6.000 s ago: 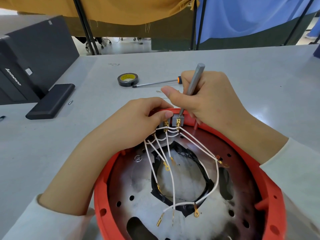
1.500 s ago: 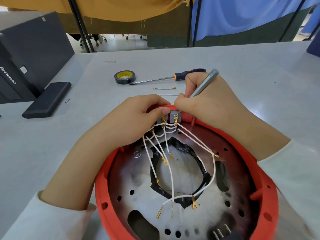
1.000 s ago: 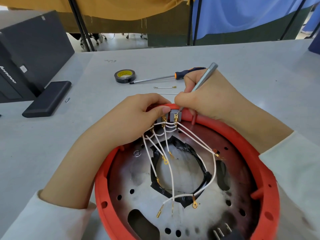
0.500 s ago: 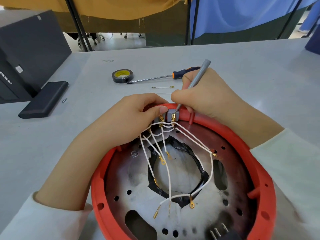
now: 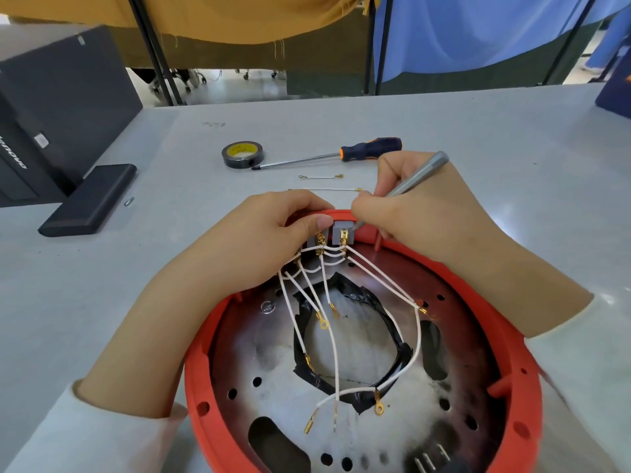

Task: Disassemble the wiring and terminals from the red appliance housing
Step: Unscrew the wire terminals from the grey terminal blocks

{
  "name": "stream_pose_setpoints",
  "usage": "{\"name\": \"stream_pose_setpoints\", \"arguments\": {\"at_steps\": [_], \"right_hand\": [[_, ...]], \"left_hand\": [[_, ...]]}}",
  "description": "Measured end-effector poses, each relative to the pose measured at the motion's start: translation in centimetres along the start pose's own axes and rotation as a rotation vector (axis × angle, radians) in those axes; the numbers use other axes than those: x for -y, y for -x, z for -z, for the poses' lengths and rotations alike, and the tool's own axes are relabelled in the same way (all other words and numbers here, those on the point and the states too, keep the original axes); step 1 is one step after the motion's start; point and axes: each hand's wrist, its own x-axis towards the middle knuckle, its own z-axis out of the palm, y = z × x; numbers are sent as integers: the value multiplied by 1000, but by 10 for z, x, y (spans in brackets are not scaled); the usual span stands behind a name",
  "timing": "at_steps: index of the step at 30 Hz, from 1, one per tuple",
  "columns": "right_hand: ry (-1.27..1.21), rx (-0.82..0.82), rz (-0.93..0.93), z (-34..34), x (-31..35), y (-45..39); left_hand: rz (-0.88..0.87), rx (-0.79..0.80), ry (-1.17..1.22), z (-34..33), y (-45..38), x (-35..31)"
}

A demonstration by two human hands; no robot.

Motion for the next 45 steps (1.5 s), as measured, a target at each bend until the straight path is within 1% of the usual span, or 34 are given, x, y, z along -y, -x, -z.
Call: {"name": "stream_pose_setpoints", "arguments": {"at_steps": [6,10,17,24,28,31,35,45], "right_hand": [[66,-8,25,-3,-2,0],[38,-24,34,-3,-3,-1],[65,-21,47,-3,-3,-1],[146,-33,134,-4,-1,4],[170,-27,147,-4,1,3],[129,-7,96,-4,1,-2],[44,80,-20,-2,2,-10],[49,267,-201,2,7,-28]], "left_hand": [[9,1,15,0,0,0],[8,8,13,0,1,-1],[5,0,23,-1,1,-1],[9,5,31,0,0,0],[8,6,30,-1,0,-1],[5,1,23,-1,0,-1],[9,8,11,-1,0,-2],[13,-3,0,0,-1,-1]]}}
